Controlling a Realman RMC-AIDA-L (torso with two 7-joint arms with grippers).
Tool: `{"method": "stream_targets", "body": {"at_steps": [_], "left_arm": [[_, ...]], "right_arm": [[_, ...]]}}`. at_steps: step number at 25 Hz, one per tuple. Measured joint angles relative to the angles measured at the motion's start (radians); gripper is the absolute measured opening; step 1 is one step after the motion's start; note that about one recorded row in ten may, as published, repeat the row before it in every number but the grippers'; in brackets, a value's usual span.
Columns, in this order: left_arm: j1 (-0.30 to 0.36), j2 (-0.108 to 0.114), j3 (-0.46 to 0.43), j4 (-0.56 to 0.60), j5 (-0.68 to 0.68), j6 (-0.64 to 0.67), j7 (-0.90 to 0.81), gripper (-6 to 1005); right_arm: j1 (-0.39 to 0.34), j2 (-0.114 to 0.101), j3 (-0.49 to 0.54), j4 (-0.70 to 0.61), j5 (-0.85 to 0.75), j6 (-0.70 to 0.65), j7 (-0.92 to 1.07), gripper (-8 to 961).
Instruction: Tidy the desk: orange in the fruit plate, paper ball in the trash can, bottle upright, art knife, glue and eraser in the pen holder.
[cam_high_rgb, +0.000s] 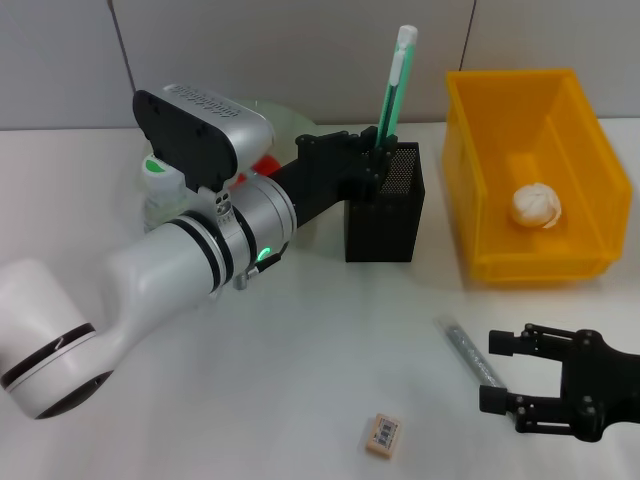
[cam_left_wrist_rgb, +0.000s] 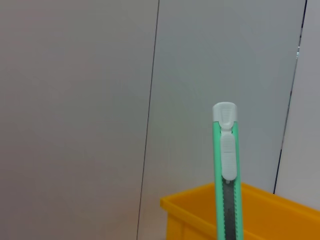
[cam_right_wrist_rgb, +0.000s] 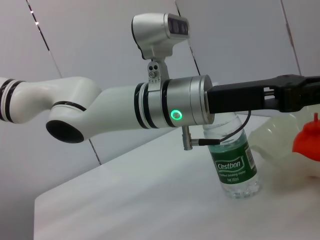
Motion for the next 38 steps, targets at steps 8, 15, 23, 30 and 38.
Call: {"method": "stream_targets", "body": {"at_steps": [8, 15, 23, 30, 38], "left_arm": [[-0.006, 0.0, 0.002, -0.002, -0.002, -0.002, 0.0, 220], [-0.024, 0.0, 0.005, -0.026, -0.002, -0.001, -0.007, 223], [-0.025, 0.0, 0.006, -0.028, -0.009, -0.002, -0.005, 226], [-0.017, 0.0, 0.007, -0.028, -0.013, 0.003, -0.002, 426], [0.055, 0.006, 0.008, 0.0, 0.026, 0.14, -0.025, 713]], "right_arm": [[0.004, 0.002, 0.0, 0.0, 0.0, 0.002, -0.005, 776], [0.006, 0.003, 0.0, 0.0, 0.0, 0.001, -0.005, 776], [0.013, 0.003, 0.0, 0.007, 0.0, -0.001, -0.006, 776], [0.017, 0.003, 0.0, 0.012, 0.0, 0.002, -0.011, 776], [0.017, 0.003, 0.0, 0.012, 0.0, 0.002, -0.011, 776]]}}
